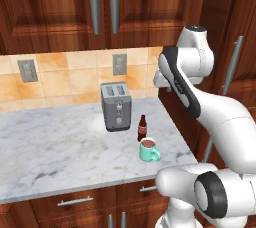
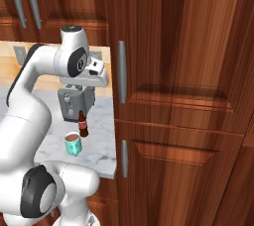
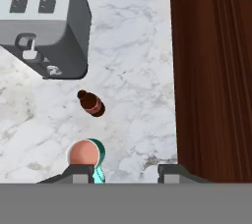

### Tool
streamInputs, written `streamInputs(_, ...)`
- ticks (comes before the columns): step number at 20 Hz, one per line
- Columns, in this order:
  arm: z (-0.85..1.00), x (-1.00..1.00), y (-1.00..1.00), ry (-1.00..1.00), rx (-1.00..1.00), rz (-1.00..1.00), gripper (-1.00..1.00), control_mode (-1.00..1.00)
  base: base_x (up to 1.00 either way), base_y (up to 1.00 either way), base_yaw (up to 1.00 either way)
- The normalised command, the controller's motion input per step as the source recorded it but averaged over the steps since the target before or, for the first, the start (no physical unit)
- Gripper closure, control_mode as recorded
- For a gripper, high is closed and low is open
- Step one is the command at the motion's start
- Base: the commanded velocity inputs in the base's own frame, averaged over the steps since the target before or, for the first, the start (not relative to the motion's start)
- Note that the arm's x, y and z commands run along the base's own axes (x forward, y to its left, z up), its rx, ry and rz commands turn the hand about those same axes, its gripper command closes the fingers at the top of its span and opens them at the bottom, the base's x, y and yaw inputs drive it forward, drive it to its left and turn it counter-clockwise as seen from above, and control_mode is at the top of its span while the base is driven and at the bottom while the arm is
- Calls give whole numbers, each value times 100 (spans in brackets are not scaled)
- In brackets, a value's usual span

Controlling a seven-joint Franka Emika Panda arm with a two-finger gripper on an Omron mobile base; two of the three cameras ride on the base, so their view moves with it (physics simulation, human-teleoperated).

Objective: Place the microwavable item in the microwave. Then, close the microwave door and press the start button.

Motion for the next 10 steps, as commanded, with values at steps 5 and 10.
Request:
streamInputs(5,-6,-27,10,0,0,0,-100,-100,0,0,0)
streamInputs(10,-48,-28,55,0,-10,3,-100,-100,0,0,0)
